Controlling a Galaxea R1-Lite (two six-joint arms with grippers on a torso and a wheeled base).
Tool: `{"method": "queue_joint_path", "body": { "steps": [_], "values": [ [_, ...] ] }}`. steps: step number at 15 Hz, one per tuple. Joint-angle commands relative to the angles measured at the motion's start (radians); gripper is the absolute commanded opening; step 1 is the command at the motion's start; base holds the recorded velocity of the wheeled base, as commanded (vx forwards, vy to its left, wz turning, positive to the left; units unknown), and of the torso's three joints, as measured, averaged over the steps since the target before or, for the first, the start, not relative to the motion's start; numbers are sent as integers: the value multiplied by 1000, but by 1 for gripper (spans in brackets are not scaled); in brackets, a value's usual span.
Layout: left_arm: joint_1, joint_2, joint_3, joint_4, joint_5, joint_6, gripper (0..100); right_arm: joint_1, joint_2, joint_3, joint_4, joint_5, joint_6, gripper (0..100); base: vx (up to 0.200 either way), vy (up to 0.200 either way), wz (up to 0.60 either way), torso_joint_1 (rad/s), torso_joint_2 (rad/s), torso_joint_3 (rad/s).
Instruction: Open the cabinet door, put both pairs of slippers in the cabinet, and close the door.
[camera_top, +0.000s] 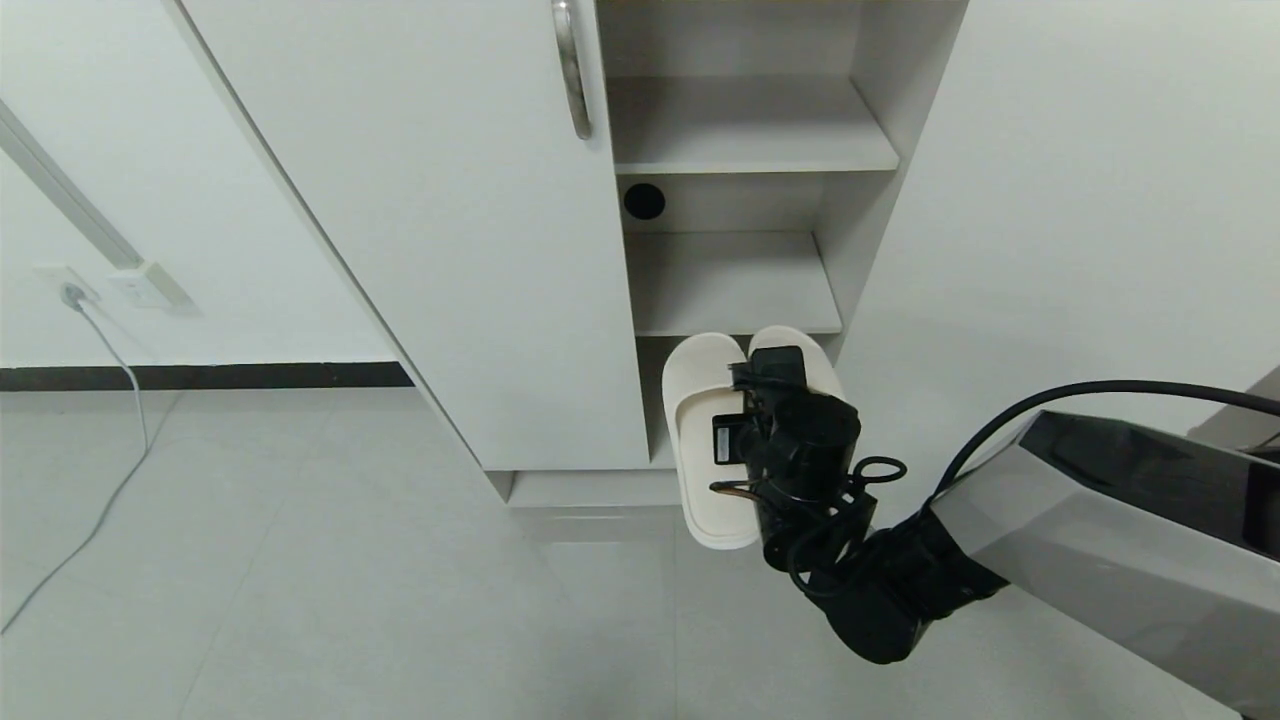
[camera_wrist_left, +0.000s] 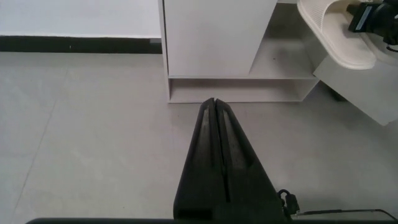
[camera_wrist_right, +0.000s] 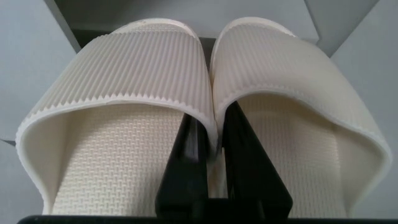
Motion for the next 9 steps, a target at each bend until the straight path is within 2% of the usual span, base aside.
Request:
{"method": "queue_joint_path", "body": {
  "steps": [1, 6, 9],
  "values": [
    [0, 1, 0, 0, -1, -1, 0, -1, -13, 0, -3, 0, 0, 0, 0, 0, 0, 0, 0, 0],
    [0, 1, 0, 0, -1, -1, 0, -1, -15, -3, -3, 0, 0, 0, 0, 0, 0, 0, 0, 0],
    [0, 1, 0, 0, -1, -1, 0, 2, -16, -5, -42, -1, -22, 0, 200, 0, 0, -1, 1, 7]
  ]
}}
